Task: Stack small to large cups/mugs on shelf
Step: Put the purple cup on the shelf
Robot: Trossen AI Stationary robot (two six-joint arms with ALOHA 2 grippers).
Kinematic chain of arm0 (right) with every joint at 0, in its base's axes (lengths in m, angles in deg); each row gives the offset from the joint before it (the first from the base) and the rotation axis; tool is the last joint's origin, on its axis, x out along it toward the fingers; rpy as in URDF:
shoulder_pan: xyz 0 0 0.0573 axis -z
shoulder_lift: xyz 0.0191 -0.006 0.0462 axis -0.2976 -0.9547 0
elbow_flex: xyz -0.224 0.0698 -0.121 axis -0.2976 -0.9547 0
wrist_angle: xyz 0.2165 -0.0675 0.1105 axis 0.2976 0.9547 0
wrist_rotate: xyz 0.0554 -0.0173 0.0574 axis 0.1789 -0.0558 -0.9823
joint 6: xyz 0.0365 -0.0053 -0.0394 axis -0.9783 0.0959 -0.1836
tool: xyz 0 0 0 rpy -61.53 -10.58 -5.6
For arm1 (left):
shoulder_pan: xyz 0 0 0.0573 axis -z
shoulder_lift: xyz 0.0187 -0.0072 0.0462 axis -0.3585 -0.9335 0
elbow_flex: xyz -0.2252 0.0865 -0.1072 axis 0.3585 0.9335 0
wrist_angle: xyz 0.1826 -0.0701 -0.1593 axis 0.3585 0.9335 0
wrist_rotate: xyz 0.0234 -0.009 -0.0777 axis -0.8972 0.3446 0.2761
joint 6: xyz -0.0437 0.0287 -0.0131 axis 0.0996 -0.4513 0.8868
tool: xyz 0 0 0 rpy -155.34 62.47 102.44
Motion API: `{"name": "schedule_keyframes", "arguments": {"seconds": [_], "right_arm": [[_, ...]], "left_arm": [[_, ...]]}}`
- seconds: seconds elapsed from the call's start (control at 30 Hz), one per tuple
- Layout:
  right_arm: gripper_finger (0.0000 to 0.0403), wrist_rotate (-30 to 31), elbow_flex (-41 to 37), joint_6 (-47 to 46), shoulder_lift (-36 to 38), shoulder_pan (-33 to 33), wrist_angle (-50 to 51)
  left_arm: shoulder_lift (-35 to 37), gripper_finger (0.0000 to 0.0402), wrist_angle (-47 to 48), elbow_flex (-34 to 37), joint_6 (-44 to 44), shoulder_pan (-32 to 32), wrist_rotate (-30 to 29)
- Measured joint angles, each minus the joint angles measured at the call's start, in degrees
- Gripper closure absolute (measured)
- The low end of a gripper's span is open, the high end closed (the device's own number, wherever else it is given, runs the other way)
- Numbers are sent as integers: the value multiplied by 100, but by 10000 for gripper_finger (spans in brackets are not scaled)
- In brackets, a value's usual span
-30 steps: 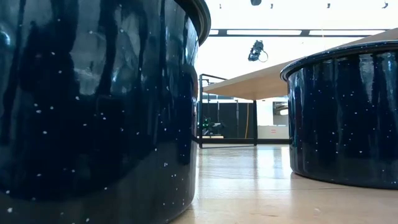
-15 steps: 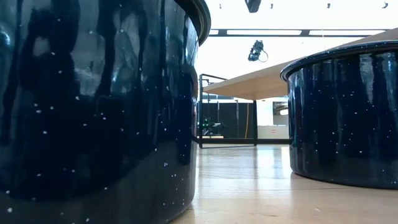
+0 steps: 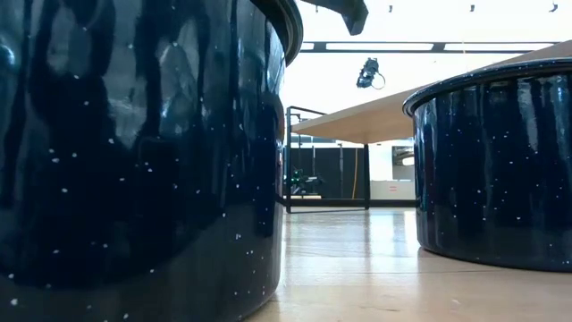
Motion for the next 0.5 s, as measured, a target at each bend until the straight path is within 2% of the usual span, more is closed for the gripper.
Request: {"name": "schedule_keyframes", "arguments": {"seconds": [0.2, 0.3, 0.5], "right_arm": [[102, 476, 0, 367, -268, -204, -384], [95, 718, 0, 605, -374, -231, -368], [87, 745, 0, 625, -433, -225, -451]], "left_arm": [[-2, 383, 171, -107, -334, -552, -11], [-4, 382, 196, -107, -568, -829, -6], [-7, 389, 184, -107, -1013, -1235, -10]]}}
